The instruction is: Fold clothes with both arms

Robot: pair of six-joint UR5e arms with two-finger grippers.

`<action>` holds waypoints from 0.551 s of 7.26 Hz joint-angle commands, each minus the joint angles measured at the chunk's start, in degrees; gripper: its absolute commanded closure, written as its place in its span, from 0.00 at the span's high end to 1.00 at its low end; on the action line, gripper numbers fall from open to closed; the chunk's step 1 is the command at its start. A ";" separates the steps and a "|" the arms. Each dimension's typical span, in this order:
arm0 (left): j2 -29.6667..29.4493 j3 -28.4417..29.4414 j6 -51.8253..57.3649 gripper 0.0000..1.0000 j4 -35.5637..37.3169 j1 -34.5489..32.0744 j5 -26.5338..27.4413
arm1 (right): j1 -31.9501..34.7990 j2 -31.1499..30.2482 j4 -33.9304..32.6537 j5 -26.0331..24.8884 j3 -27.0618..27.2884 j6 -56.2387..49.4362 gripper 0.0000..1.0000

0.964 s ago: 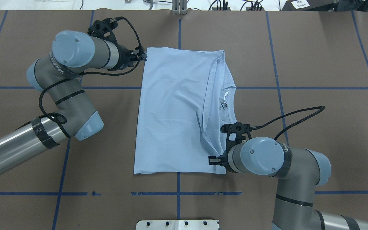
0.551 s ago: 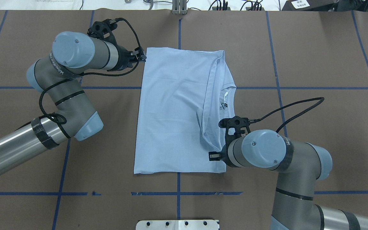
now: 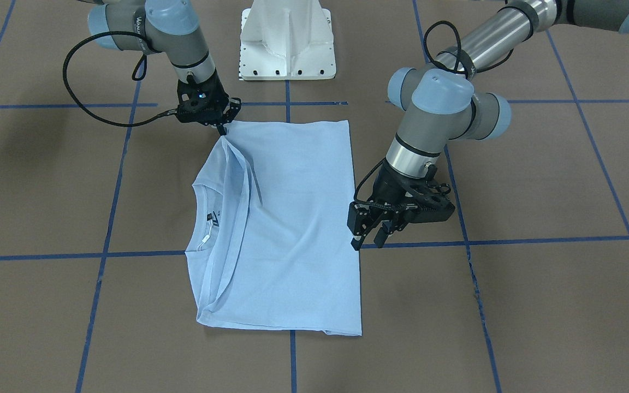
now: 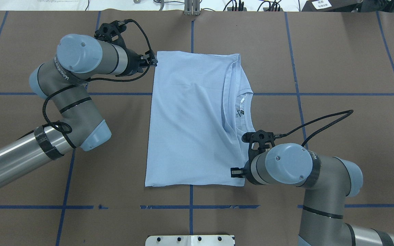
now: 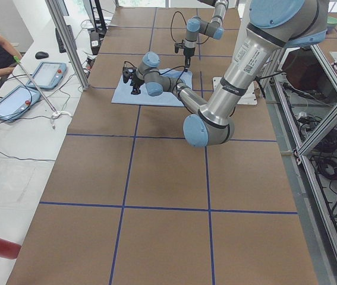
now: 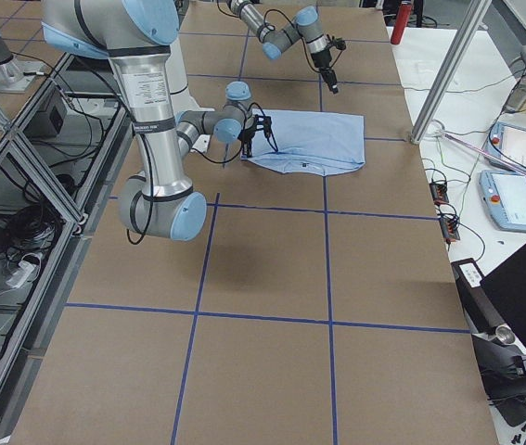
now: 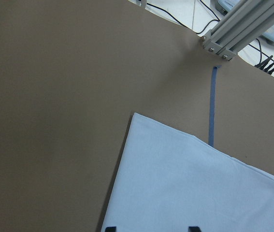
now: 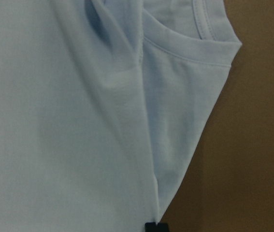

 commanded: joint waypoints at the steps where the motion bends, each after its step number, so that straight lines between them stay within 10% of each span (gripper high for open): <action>1: -0.02 -0.07 -0.05 0.59 0.09 0.03 0.04 | -0.83 -0.70 -0.11 0.22 0.87 2.45 0.00; 2: -0.02 -0.07 -0.05 0.59 0.18 -0.06 0.04 | -0.83 -1.22 -0.11 1.01 1.83 2.37 0.41; 4: -0.02 -0.07 -0.05 0.59 0.18 0.03 0.13 | -0.74 -1.23 -0.02 1.28 2.01 2.46 0.64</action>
